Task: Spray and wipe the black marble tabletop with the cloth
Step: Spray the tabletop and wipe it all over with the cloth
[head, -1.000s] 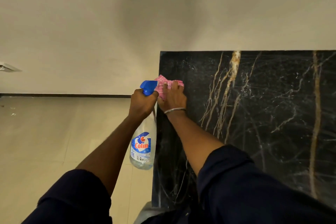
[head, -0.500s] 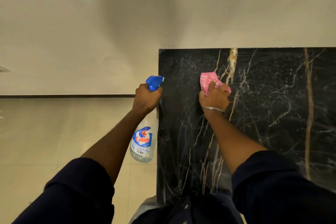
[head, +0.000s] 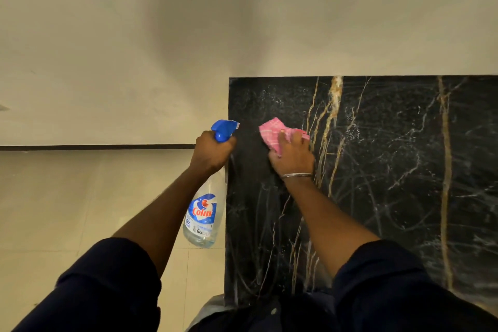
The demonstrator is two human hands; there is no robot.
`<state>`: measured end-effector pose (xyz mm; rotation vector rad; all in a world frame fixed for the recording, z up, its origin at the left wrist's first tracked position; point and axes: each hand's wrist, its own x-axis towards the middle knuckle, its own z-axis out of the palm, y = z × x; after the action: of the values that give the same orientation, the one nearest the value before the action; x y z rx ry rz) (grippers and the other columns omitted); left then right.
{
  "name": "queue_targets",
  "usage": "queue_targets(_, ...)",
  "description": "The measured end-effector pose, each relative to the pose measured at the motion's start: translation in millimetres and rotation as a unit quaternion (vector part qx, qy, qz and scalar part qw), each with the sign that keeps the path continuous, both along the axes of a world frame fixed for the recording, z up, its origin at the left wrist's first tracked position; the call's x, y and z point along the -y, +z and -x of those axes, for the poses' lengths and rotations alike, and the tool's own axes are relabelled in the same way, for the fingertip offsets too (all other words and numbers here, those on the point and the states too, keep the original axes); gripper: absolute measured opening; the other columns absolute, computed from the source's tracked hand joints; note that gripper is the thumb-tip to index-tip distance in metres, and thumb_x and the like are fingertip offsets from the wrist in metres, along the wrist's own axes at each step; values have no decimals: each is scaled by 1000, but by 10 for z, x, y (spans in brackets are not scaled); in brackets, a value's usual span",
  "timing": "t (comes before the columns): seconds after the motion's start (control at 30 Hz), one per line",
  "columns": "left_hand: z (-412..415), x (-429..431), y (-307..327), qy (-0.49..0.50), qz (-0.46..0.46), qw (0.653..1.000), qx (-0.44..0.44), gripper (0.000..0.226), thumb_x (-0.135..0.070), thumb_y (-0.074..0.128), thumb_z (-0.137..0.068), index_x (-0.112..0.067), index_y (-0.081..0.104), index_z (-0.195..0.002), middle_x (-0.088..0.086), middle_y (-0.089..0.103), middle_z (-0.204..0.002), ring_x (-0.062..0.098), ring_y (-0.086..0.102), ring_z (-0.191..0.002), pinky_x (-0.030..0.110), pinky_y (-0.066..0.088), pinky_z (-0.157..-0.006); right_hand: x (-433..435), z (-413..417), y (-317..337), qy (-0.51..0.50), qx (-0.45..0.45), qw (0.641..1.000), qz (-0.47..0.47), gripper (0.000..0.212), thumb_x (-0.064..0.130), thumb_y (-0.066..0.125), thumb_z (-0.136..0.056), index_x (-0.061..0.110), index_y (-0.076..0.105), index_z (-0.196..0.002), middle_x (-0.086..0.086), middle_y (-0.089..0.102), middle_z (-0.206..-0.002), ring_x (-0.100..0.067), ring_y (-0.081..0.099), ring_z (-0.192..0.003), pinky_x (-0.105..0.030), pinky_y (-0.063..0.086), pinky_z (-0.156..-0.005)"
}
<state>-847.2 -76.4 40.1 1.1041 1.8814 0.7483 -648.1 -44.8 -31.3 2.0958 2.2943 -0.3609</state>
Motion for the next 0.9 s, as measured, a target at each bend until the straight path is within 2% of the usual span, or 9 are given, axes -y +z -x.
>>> queue_targets(0.1,-74,25,32,-15,7,1000,1,11,-17,60,-90,-8,55,-91,6,52,-69,15,52,-61,24,46,-61,-128,-497,18,-64,-167,984,-8,55,49,50,-85,19,63,-129,-10,56,-120,-25,56,-105,-37,50,-84)
queue_targets(0.17,-136,38,59,-26,11,1000,2,11,-16,61,-89,-8,55,-91,5,52,-69,14,52,-61,23,46,-61,-178,-668,142,-134,-358,923,44,43,50,57,-83,16,74,-101,-5,62,-92,-16,57,-79,-32,45,-72)
queue_targets(0.23,-203,54,98,-41,11,999,4,11,-16,62,-88,-9,55,-90,4,52,-68,13,52,-61,23,46,-62,-183,-757,313,-289,-549,776,108,25,41,62,-87,17,70,-90,-8,65,-88,-23,61,-79,-36,48,-70)
queue_targets(0.3,-260,75,136,-57,5,998,16,10,-16,63,-87,-9,55,-89,3,52,-67,12,52,-61,23,46,-62,-160,-829,347,-399,-677,595,170,29,36,57,-92,18,64,-114,-9,66,-110,-25,63,-98,-39,51,-78)
queue_targets(0.33,-286,85,159,-64,0,998,26,10,-16,63,-88,-10,55,-89,3,53,-67,12,52,-61,23,47,-62,-131,-838,348,-416,-713,534,182,39,37,54,-92,17,60,-125,-10,65,-118,-26,62,-106,-41,51,-83)
queue_targets(0.4,-345,103,213,-74,-8,996,42,10,-15,63,-88,-9,56,-91,4,54,-69,13,53,-62,23,47,-63,-55,-777,365,-411,-771,445,196,49,34,52,-84,13,60,-128,-13,66,-121,-30,59,-114,-45,48,-93)
queue_targets(0.47,-403,114,274,-80,-11,996,48,11,-16,64,-88,-9,57,-92,5,55,-69,13,54,-62,24,48,-64,29,-626,396,-400,-803,391,205,51,32,52,-72,9,64,-116,-15,68,-112,-32,59,-111,-48,45,-97)
queue_targets(0.67,-526,211,434,-112,-35,993,23,12,-28,64,-90,-19,55,-89,-3,53,-65,9,51,-59,18,43,-58,145,-333,458,-394,-812,365,228,53,35,52,-69,9,65,-114,-16,73,-105,-35,59,-112,-51,44,-99)
queue_targets(0.9,-527,305,462,-104,-45,993,33,21,-37,62,-90,-18,57,-97,-4,57,-70,9,54,-62,16,42,-59,200,-357,457,-389,-808,377,231,54,35,54,-68,9,65,-114,-16,69,-111,-34,59,-112,-54,39,-107)
